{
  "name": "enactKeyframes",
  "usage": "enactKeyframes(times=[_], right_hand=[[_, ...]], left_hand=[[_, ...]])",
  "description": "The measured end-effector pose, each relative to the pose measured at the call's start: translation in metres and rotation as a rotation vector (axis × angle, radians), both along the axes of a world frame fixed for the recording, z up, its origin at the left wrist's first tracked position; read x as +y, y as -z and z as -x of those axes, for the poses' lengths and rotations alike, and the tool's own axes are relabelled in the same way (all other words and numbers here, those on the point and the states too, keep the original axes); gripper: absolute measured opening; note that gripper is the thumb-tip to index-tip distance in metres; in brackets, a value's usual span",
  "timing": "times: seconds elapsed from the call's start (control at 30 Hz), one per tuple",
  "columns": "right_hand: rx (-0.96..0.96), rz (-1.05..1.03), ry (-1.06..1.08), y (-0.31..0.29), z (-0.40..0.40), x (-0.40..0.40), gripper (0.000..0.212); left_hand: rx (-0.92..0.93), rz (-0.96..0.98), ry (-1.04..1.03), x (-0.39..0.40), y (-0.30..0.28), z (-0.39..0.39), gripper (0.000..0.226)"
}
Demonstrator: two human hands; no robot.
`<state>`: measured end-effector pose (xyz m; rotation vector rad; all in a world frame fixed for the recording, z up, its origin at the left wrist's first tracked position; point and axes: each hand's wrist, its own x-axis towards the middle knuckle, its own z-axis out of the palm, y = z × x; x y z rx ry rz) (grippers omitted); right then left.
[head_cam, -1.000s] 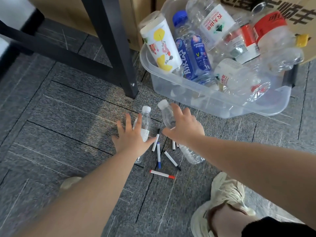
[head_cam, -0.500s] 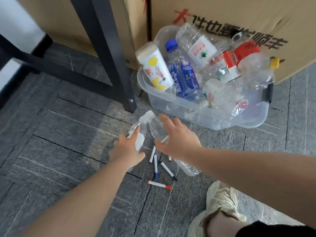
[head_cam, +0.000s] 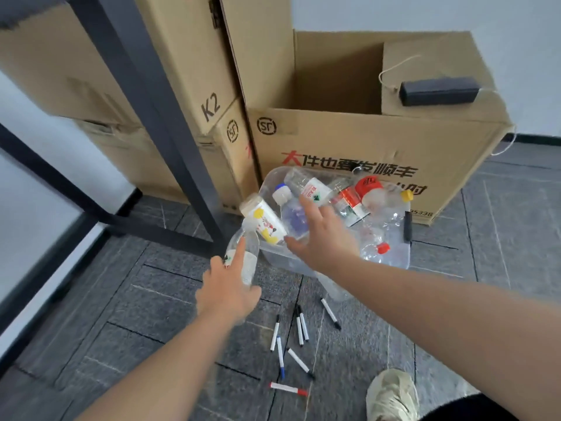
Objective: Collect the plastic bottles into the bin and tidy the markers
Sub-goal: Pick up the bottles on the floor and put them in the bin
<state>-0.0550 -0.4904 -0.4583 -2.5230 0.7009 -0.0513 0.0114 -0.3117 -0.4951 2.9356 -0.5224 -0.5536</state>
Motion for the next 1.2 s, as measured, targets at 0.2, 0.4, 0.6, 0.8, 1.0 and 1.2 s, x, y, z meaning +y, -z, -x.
enactKeyframes(times=[0.2,0.4,0.6,0.8,1.0,1.2], right_hand=[[-0.15,-0.001,0.243,-0.016,-0.011,-0.072,0.083],[-0.204,0.011,0.388,-0.007,-0.044,-0.135,0.079],[-0.013,-0.033,0.309,0.045,-0.063,-0.152,0.081],[-0.117,0.188,0.269,0.059,-0.059,-0.158,0.061],[-0.214,0.196,0.227,0.052,-0.056,-0.152,0.051],[-0.215,0.15,0.171,0.05,-0.057,-0.144,0.053]], left_hand=[[-0.098,0.18,-0.029,-0.055,-0.013,-0.002,0.088],[-0.157,0.285,-0.023,-0.122,-0.005,-0.028,0.088],[-0.163,0.39,-0.057,-0.157,0.012,-0.053,0.092],[-0.142,0.426,-0.1,-0.172,0.021,-0.047,0.09],[-0.124,0.456,-0.053,-0.189,0.034,-0.032,0.086],[-0.055,0.327,0.016,-0.189,0.056,-0.026,0.08]])
